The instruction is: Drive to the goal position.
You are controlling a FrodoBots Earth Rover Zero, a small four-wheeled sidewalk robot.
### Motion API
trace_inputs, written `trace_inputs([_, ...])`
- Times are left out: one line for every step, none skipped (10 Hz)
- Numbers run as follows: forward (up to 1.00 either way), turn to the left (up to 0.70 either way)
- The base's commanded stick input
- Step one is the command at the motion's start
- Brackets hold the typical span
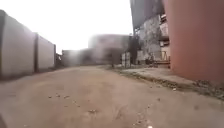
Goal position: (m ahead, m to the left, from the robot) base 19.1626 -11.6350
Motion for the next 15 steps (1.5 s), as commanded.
trace_inputs([0.50,0.01])
trace_inputs([0.50,0.01])
trace_inputs([0.50,0.01])
trace_inputs([0.50,0.01])
trace_inputs([0.50,0.01])
trace_inputs([0.50,0.01])
trace_inputs([0.50,0.01])
trace_inputs([0.50,0.01])
trace_inputs([0.50,0.01])
trace_inputs([0.50,0.01])
trace_inputs([0.50,0.01])
trace_inputs([0.50,0.01])
trace_inputs([0.50,0.01])
trace_inputs([0.50,0.01])
trace_inputs([0.50,0.01])
